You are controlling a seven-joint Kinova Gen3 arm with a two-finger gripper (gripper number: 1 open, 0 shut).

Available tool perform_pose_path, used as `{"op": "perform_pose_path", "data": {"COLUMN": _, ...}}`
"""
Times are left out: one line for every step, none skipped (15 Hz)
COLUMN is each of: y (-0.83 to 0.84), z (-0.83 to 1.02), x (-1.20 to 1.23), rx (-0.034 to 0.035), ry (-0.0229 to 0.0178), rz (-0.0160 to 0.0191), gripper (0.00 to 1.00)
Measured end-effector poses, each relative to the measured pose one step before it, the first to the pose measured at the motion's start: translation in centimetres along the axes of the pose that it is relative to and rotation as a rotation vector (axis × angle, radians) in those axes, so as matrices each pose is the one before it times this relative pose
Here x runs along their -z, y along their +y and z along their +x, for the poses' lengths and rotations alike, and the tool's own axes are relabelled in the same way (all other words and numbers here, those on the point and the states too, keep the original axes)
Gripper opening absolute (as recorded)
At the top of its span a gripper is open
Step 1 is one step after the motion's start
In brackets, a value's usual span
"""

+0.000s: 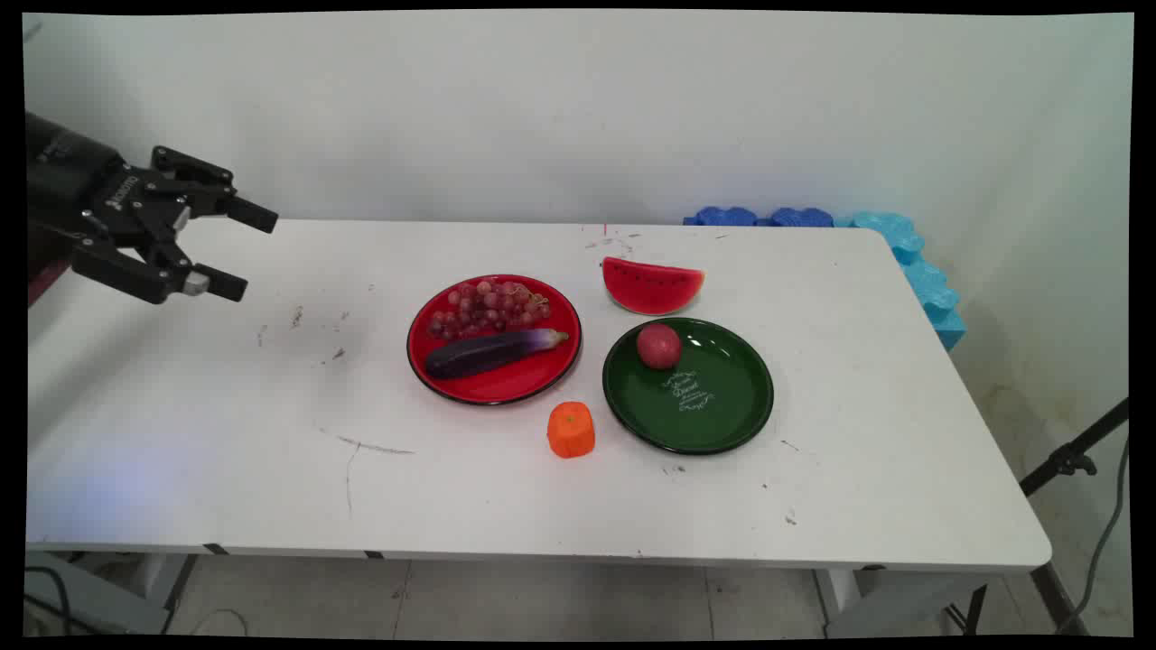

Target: Pick up the eggplant from the red plate

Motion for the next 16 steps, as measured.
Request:
{"op": "perform_pose_path", "data": {"y": -0.019, "z": 0.222, "x": -0.152, "rx": 0.00341, "ry": -0.01099, "rz": 0.00367, "gripper": 1.00}}
{"op": "perform_pose_path", "data": {"y": -0.071, "z": 0.387, "x": -0.234, "rx": 0.00279, "ry": -0.01769, "rz": 0.00529, "gripper": 1.00}}
{"op": "perform_pose_path", "data": {"y": -0.106, "z": 0.381, "x": -0.183, "rx": 0.00858, "ry": -0.02494, "rz": 0.00741, "gripper": 1.00}}
{"op": "perform_pose_path", "data": {"y": -0.111, "z": 0.615, "x": -0.242, "rx": 0.01194, "ry": -0.03087, "rz": 0.00879, "gripper": 1.00}}
{"op": "perform_pose_path", "data": {"y": -0.036, "z": 0.431, "x": -0.150, "rx": 0.00926, "ry": -0.01821, "rz": 0.00489, "gripper": 1.00}}
{"op": "perform_pose_path", "data": {"y": -0.052, "z": 0.760, "x": -0.287, "rx": 0.01631, "ry": -0.02244, "rz": 0.00812, "gripper": 1.00}}
{"op": "perform_pose_path", "data": {"y": -0.086, "z": 1.141, "x": -0.466, "rx": 0.01679, "ry": -0.02037, "rz": 0.00882, "gripper": 1.00}}
{"op": "perform_pose_path", "data": {"y": -0.188, "z": 1.289, "x": -0.628, "rx": 0.01721, "ry": -0.01591, "rz": 0.01064, "gripper": 1.00}}
{"op": "perform_pose_path", "data": {"y": -0.219, "z": 1.114, "x": -0.607, "rx": 0.01115, "ry": -0.01286, "rz": 0.01213, "gripper": 1.00}}
{"op": "perform_pose_path", "data": {"y": -0.382, "z": 1.232, "x": -0.831, "rx": 0.01007, "ry": -0.01559, "rz": 0.01527, "gripper": 1.00}}
{"op": "perform_pose_path", "data": {"y": -0.484, "z": 1.091, "x": -0.959, "rx": 0.00818, "ry": -0.01789, "rz": 0.01741, "gripper": 1.00}}
{"op": "perform_pose_path", "data": {"y": -0.462, "z": 0.793, "x": -0.908, "rx": 0.00783, "ry": -0.01815, "rz": 0.01461, "gripper": 1.00}}
{"op": "perform_pose_path", "data": {"y": -0.578, "z": 0.821, "x": -1.148, "rx": 0.00933, "ry": -0.02320, "rz": 0.01522, "gripper": 1.00}}
{"op": "perform_pose_path", "data": {"y": -0.577, "z": 0.740, "x": -1.281, "rx": 0.00617, "ry": -0.02422, "rz": 0.01362, "gripper": 1.00}}
{"op": "perform_pose_path", "data": {"y": -0.458, "z": 0.516, "x": -1.130, "rx": 0.00589, "ry": -0.02097, "rz": 0.01041, "gripper": 1.00}}
{"op": "perform_pose_path", "data": {"y": -0.479, "z": 0.517, "x": -1.419, "rx": 0.00516, "ry": -0.02553, "rz": 0.00912, "gripper": 1.00}}
